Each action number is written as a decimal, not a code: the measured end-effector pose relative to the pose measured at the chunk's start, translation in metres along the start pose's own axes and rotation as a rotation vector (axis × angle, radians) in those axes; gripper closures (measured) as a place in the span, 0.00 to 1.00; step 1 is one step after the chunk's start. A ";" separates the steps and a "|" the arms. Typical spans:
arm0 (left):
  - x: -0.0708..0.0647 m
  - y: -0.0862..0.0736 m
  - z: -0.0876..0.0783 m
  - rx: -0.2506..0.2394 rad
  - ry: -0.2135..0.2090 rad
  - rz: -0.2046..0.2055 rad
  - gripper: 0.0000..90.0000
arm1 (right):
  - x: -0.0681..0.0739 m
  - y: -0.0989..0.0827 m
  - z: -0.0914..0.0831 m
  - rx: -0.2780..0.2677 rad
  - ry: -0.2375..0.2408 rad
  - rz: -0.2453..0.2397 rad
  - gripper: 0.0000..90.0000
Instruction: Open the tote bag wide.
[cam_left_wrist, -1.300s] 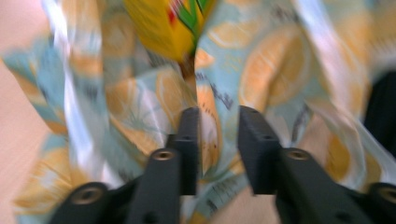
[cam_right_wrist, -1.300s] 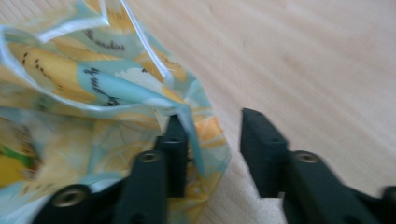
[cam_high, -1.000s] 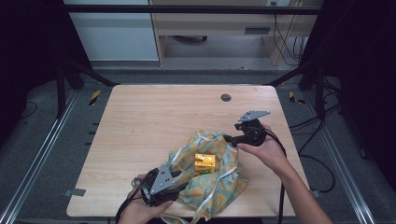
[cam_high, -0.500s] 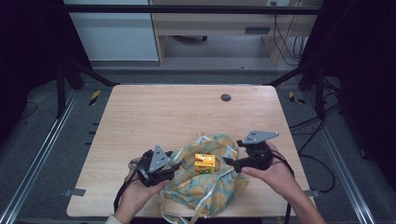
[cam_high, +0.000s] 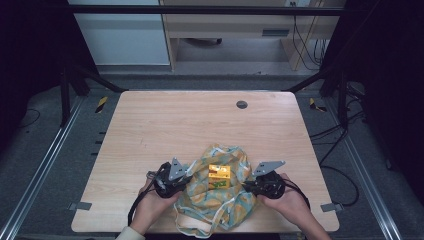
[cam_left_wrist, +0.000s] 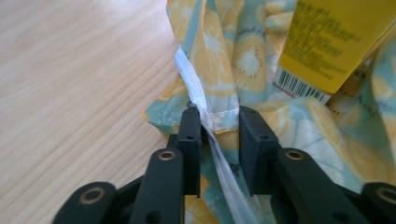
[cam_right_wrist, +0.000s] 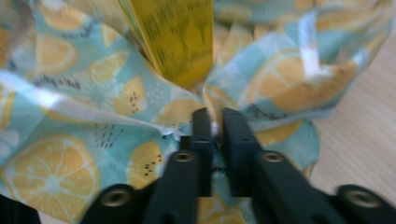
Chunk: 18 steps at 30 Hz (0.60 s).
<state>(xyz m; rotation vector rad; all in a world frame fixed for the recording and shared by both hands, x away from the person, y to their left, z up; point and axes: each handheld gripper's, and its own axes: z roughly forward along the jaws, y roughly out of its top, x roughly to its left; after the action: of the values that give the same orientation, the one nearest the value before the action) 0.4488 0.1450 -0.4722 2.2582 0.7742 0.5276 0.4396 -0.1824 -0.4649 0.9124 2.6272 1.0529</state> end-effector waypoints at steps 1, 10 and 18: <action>0.001 -0.001 0.001 0.019 0.010 0.010 0.82 | -0.002 -0.003 0.001 0.012 -0.006 0.007 0.98; 0.005 -0.010 -0.010 -0.046 0.033 -0.009 0.73 | -0.020 -0.028 -0.019 -0.078 -0.023 0.053 0.69; 0.024 -0.003 -0.043 -0.248 0.082 -0.132 0.33 | -0.033 -0.029 -0.053 -0.260 -0.102 0.109 0.24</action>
<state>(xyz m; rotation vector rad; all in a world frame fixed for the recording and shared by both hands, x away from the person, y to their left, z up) 0.4420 0.1829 -0.4412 1.9533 0.8432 0.6199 0.4325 -0.2488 -0.4472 1.0278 2.3122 1.2998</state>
